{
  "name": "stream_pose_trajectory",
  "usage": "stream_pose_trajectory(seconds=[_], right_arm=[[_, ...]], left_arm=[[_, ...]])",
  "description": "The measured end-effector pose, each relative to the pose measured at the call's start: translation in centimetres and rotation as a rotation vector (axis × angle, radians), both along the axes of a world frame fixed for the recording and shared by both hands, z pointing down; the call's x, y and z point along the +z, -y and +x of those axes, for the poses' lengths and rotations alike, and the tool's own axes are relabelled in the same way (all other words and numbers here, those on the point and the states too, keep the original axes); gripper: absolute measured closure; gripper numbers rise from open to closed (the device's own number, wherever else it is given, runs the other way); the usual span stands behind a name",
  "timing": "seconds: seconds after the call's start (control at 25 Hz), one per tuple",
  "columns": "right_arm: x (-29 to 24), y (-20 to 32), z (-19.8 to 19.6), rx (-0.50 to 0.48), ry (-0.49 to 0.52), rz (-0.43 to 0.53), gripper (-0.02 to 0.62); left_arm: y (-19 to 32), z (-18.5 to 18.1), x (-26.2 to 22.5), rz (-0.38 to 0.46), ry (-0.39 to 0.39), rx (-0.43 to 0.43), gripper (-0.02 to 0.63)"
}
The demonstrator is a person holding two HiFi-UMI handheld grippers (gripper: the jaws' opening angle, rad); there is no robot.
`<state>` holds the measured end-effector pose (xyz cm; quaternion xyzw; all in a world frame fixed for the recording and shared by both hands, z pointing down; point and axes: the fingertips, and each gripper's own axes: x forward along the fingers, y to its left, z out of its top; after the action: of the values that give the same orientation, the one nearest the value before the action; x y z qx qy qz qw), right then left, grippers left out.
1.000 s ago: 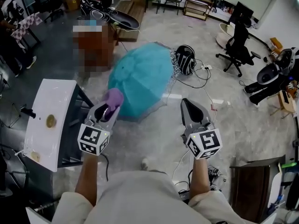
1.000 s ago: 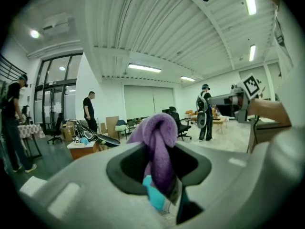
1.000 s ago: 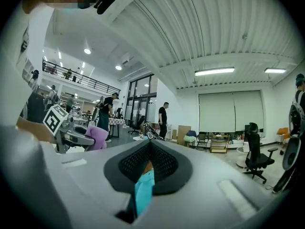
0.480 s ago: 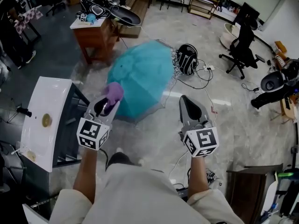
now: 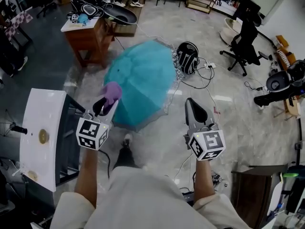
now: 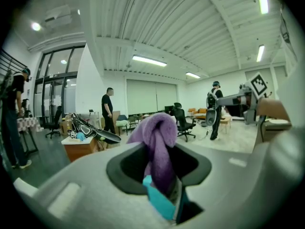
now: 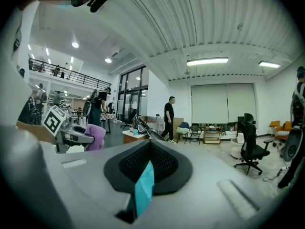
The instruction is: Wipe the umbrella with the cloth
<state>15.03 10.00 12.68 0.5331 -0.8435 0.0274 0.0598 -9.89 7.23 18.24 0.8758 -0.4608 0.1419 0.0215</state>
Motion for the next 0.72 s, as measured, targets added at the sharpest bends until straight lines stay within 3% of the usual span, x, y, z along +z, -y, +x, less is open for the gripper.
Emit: stream_pose_trajectory(seconds=[0.72], right_arm=[[8.7, 22.1, -7.7, 0.07, 0.03, -0.192, 0.591]], left_arm=[[26.7, -7.6, 11.5, -0.195, 0.003, 0.033, 0.476]])
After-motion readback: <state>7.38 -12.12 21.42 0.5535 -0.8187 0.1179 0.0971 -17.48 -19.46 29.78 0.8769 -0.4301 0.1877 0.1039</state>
